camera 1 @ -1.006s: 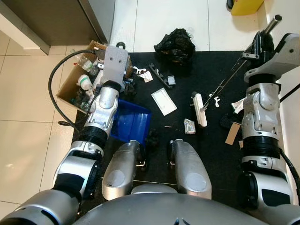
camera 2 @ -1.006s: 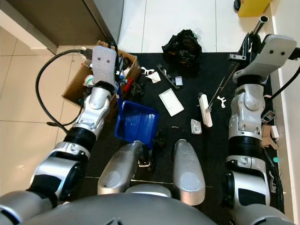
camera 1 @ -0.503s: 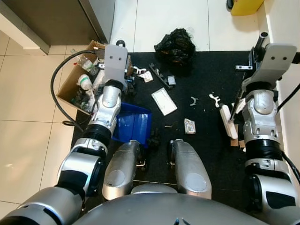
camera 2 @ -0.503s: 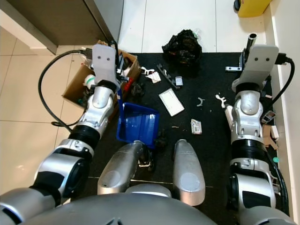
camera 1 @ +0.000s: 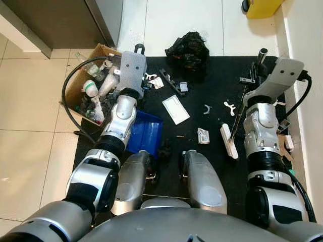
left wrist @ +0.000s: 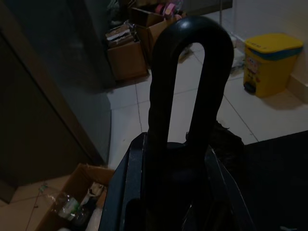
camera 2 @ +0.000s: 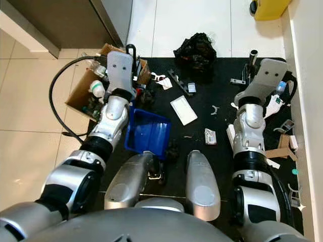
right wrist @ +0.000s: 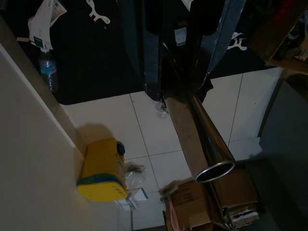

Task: Sweep floor

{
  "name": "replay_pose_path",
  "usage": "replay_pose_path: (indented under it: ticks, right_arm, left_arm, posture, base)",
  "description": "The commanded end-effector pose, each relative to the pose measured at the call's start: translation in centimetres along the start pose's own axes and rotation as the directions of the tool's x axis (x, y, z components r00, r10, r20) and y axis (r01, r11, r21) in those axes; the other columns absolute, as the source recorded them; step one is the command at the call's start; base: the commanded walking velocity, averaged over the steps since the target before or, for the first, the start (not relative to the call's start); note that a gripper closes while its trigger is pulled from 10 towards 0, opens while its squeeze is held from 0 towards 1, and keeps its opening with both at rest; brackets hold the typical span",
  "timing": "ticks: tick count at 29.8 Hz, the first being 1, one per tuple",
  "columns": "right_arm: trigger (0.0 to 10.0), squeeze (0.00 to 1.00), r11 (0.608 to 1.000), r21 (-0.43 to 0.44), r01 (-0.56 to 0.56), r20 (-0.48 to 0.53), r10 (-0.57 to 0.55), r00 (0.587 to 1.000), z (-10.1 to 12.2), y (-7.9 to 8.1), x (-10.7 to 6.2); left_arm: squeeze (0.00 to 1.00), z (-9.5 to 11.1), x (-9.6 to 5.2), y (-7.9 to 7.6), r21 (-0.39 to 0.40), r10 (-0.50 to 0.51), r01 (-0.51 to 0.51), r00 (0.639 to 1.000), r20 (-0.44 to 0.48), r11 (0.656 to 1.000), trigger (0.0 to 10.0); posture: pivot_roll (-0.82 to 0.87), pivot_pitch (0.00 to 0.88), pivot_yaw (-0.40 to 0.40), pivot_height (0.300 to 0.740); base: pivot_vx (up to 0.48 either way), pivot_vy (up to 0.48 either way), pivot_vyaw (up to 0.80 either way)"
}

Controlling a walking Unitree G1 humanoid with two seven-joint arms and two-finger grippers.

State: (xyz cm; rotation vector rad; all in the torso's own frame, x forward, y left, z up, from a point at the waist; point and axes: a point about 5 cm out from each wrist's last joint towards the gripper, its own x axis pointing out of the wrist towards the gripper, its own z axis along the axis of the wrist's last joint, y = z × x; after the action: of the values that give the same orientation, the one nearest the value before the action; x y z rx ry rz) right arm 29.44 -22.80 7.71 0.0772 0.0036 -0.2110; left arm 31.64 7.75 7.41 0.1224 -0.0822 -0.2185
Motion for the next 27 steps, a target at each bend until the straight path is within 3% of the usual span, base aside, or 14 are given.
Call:
replay_pose_path:
  ticks: [1,4,8,13,21,27]
  right_arm:
    - [10.0,0.00,0.998,0.060,-0.004,-0.029,0.006,1.000,-0.6,0.6,-0.1]
    - [10.0,0.00,0.993,0.116,0.004,-0.023,-0.002,1.000,-0.2,0.9,0.5]
    - [10.0,0.00,0.993,0.121,0.001,-0.012,0.000,1.000,0.2,0.8,0.8]
    - [10.0,0.00,0.993,0.118,0.007,-0.007,-0.006,1.000,0.3,0.3,0.8]
    - [10.0,0.00,0.993,0.119,0.015,-0.017,-0.013,1.000,0.2,0.2,0.9]
    - [10.0,0.00,0.988,0.145,0.044,-0.037,-0.039,0.999,0.0,0.3,0.8]
  left_arm:
    - [0.00,0.9,0.1,-1.3,-0.046,-0.017,0.020,0.998,0.059,0.999,10.0]
    - [0.00,1.3,-0.4,-2.4,0.038,-0.104,0.100,0.986,0.128,0.994,10.0]
    - [0.00,0.5,-1.2,-2.9,0.066,-0.140,0.133,0.983,0.115,0.989,10.0]
    - [0.00,1.5,-1.4,-3.1,0.073,-0.159,0.148,0.971,0.178,0.986,10.0]
    - [0.00,-1.4,-2.6,-2.6,0.146,-0.192,0.182,0.980,0.053,0.972,10.0]
    - [0.00,-2.4,-3.4,-1.9,0.174,-0.205,0.200,0.979,0.016,0.964,10.0]
  posture:
    - [-0.06,0.156,0.084,0.740]
    - [-0.06,0.154,0.075,0.740]
    - [-0.06,0.154,0.070,0.740]
    - [-0.05,0.154,0.069,0.740]
    - [-0.06,0.150,0.078,0.740]
    - [-0.05,0.151,0.079,0.740]
  base:
    - [0.000,0.000,0.00]
    - [0.000,0.000,0.00]
    - [0.000,0.000,0.00]
    - [0.000,0.000,0.00]
    - [0.000,0.000,0.00]
    - [0.000,0.000,0.00]
